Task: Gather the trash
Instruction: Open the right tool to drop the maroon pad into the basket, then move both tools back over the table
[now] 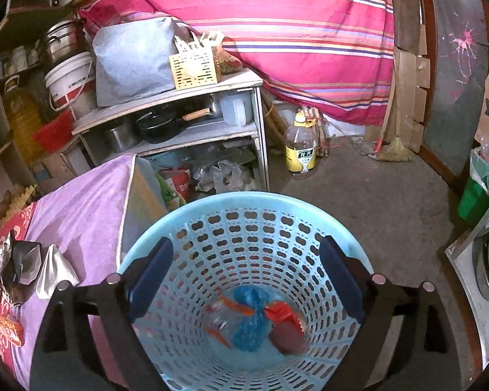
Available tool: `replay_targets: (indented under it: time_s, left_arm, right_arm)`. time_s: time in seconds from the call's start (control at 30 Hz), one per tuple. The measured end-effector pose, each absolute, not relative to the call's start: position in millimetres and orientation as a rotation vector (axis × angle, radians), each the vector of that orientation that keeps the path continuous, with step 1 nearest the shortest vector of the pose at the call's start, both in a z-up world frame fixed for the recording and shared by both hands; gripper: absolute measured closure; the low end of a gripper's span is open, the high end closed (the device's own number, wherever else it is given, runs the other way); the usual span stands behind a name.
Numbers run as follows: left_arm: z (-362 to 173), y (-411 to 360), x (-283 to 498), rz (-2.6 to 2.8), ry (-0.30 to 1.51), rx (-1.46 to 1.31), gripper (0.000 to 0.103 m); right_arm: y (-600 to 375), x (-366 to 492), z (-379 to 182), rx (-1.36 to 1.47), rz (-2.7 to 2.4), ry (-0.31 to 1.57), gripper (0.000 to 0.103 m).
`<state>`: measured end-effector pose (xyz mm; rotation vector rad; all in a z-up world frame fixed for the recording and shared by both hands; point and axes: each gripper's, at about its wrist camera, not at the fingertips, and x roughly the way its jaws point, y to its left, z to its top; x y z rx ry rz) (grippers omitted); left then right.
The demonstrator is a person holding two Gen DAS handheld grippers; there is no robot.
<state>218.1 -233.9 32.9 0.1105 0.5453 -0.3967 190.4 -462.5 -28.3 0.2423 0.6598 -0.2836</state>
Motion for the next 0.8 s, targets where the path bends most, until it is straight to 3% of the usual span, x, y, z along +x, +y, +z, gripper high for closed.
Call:
replay_targets:
  time_s: [0.4, 0.8]
  left_arm:
    - [24.7, -188.0, 208.4, -0.315, 0.562, 0.103, 0.005]
    - [9.1, -116.8, 197.3, -0.211, 0.596, 0.082, 0.005]
  right_arm:
    - [-439.9, 177.2, -14.6, 0.225, -0.274, 0.599, 0.006]
    - [-392.6, 161.8, -16.0, 0.188, -0.225, 0.591, 0.005]
